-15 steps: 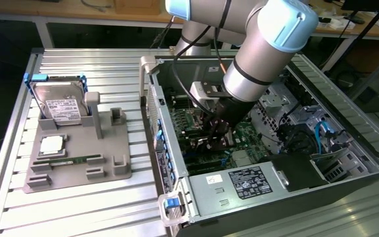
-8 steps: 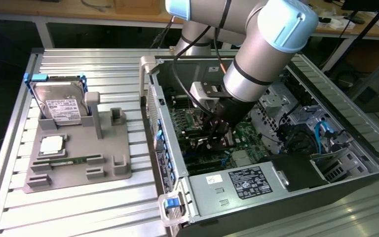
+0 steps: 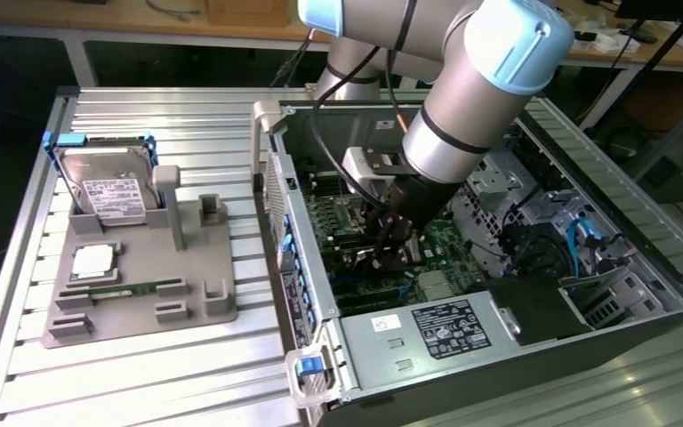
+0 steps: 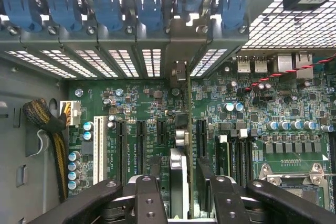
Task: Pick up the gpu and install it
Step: 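Insert the gpu into the slot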
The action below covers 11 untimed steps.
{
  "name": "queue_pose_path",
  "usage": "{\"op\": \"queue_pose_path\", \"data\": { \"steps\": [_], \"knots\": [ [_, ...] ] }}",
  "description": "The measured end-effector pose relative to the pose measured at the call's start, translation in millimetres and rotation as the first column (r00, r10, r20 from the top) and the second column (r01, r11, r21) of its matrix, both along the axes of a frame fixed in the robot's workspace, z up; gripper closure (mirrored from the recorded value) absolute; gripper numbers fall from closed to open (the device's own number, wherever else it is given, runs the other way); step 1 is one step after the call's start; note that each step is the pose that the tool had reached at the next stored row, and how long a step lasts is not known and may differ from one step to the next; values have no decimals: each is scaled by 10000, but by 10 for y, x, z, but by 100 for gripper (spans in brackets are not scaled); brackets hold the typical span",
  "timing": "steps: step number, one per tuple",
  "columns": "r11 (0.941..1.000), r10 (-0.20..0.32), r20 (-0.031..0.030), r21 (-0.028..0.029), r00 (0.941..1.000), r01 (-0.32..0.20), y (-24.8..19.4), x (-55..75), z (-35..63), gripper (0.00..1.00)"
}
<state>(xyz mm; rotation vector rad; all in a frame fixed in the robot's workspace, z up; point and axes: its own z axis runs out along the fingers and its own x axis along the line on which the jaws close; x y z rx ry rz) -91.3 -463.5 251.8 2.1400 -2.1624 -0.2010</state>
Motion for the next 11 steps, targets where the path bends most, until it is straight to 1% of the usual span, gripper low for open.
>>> {"op": "queue_pose_path", "data": {
  "steps": [7,8,10,11],
  "knots": [
    [10000,0,16,4,10000,0,7,-1,49,60],
    [10000,-1,30,4,10000,1,7,-2,59,60],
    [10000,-1,110,6,9999,0,7,-12,61,60],
    [10000,0,113,6,9999,0,7,-12,61,60]
  ]
}}
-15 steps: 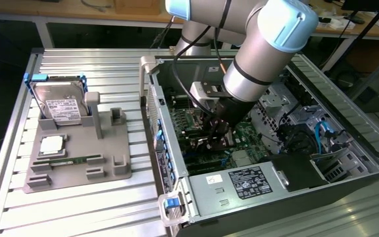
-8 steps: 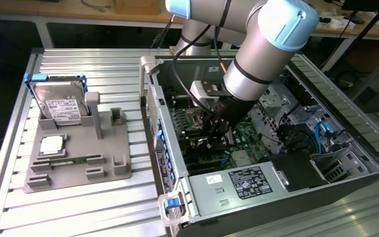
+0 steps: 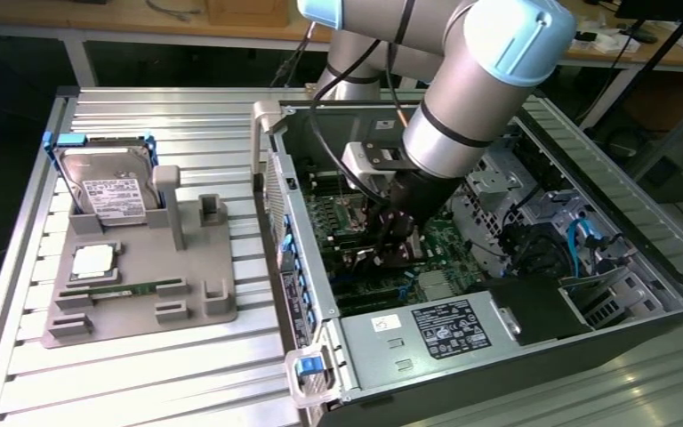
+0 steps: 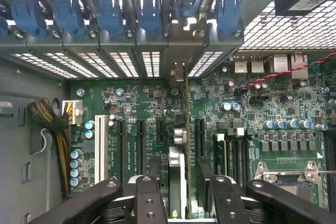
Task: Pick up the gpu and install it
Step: 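Insert the gpu into the slot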
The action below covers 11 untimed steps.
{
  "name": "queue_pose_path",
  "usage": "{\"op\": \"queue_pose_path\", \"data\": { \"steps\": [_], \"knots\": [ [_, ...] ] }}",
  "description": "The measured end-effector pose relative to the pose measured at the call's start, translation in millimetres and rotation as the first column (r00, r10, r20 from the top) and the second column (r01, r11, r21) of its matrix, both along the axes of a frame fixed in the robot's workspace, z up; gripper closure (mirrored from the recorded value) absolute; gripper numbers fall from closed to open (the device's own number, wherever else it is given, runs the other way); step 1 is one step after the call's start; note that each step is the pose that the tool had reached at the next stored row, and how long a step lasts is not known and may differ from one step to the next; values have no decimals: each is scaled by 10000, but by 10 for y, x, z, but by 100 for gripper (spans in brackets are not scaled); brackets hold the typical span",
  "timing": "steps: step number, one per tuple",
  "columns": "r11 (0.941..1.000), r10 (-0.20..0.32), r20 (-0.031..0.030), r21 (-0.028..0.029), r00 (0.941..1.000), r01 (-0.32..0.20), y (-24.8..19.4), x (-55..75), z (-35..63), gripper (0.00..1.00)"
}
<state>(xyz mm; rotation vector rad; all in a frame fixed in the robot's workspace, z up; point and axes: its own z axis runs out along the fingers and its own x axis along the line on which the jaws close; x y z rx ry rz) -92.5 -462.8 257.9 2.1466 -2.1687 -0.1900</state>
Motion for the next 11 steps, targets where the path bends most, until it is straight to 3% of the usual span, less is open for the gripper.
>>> {"op": "queue_pose_path", "data": {
  "steps": [3,4,6,7,11],
  "knots": [
    [10000,0,2,-2,10000,0,0,-2,1,60],
    [10000,-2,34,-10,10000,2,0,-12,2,60],
    [10000,1,210,-24,9998,0,0,-52,2,60],
    [10000,0,331,-28,9995,1,0,-80,1,60],
    [10000,0,648,-35,9979,2,0,-143,1,60]
  ]
}}
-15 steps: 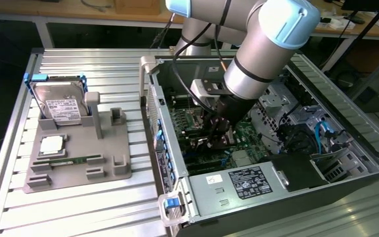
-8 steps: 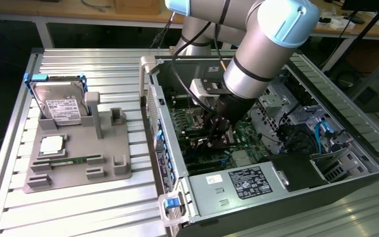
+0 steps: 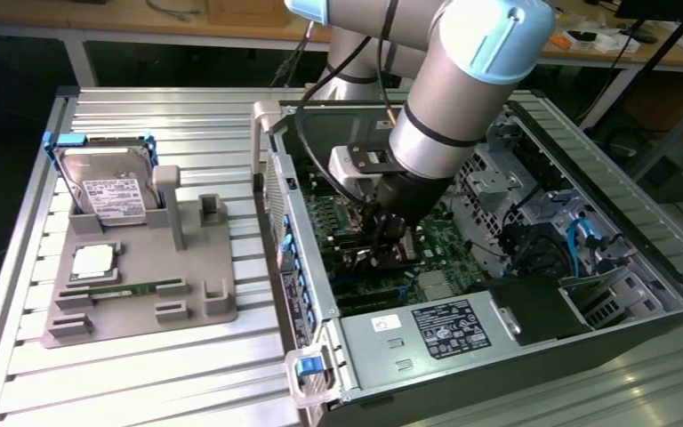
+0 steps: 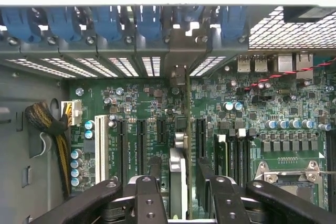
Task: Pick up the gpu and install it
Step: 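Insert the gpu into the slot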
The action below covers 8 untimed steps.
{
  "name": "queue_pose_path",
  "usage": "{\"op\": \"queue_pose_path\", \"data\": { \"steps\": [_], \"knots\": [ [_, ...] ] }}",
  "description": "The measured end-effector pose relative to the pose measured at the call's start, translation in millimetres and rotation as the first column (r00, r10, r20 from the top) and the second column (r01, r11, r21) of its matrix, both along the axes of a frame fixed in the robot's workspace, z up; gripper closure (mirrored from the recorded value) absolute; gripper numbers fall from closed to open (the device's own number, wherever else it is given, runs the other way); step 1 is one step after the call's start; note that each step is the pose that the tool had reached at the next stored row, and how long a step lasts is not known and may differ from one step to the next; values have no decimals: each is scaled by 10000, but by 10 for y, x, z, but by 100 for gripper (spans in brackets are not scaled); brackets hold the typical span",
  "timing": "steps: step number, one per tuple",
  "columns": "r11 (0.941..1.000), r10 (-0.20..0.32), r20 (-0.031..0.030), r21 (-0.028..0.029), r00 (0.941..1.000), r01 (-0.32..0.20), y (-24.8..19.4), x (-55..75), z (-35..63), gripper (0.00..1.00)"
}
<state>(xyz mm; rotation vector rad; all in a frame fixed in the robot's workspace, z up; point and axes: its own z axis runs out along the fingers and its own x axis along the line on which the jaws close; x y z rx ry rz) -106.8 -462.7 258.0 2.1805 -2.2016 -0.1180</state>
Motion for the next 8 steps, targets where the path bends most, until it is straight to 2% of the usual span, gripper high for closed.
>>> {"op": "queue_pose_path", "data": {
  "steps": [1,2,3,4,8],
  "knots": [
    [10000,1,74,-4,10000,-1,0,-13,0,60],
    [10000,0,117,-6,9999,0,1,-20,0,60],
    [10000,1,123,-5,9999,-1,1,-22,0,60],
    [10000,1,156,-7,9999,0,0,-28,0,60],
    [10000,1,383,-11,9993,0,0,-71,0,60]
  ]
}}
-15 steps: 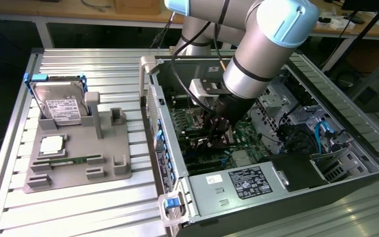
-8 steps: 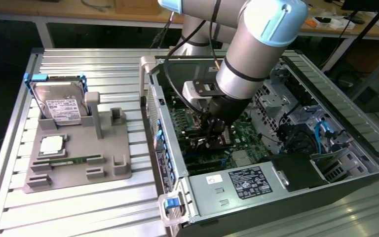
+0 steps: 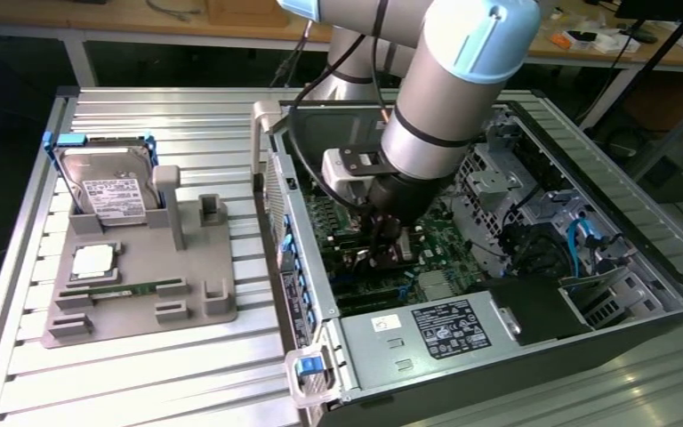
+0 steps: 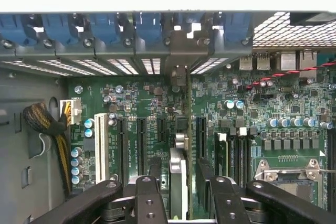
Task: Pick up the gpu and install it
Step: 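Insert the gpu into the slot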
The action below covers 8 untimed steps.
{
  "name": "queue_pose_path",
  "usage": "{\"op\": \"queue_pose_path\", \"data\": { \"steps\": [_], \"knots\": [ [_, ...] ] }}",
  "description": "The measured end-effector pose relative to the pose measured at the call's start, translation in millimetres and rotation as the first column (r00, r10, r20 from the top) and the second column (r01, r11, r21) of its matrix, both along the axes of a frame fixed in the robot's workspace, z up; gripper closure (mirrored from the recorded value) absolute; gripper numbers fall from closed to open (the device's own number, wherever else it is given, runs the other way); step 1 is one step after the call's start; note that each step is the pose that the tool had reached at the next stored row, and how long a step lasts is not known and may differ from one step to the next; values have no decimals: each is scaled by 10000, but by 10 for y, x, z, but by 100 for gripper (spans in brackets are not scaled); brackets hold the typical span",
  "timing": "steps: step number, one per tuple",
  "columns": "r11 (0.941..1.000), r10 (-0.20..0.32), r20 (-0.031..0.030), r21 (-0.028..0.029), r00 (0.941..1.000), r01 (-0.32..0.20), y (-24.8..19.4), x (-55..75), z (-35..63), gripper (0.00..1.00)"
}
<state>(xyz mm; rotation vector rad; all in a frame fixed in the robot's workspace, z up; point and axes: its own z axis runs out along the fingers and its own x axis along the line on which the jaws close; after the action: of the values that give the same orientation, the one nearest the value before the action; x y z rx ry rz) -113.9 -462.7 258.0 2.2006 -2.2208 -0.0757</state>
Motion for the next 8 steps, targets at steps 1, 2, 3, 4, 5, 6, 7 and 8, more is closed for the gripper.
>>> {"op": "queue_pose_path", "data": {
  "steps": [1,2,3,4,5,6,7,8],
  "knots": [
    [10000,0,53,0,10000,0,0,-10,0,60],
    [10000,-1,71,1,10000,1,1,-13,0,60],
    [10000,0,72,0,10000,0,0,-13,0,60],
    [10000,1,72,1,10000,-1,0,-13,-1,60],
    [10000,0,72,1,10000,0,0,-13,0,60],
    [10000,0,72,0,10000,0,0,-13,0,60],
    [10000,0,72,0,10000,0,0,-13,0,60],
    [10000,0,72,0,10000,0,0,-13,0,60]
  ]
}}
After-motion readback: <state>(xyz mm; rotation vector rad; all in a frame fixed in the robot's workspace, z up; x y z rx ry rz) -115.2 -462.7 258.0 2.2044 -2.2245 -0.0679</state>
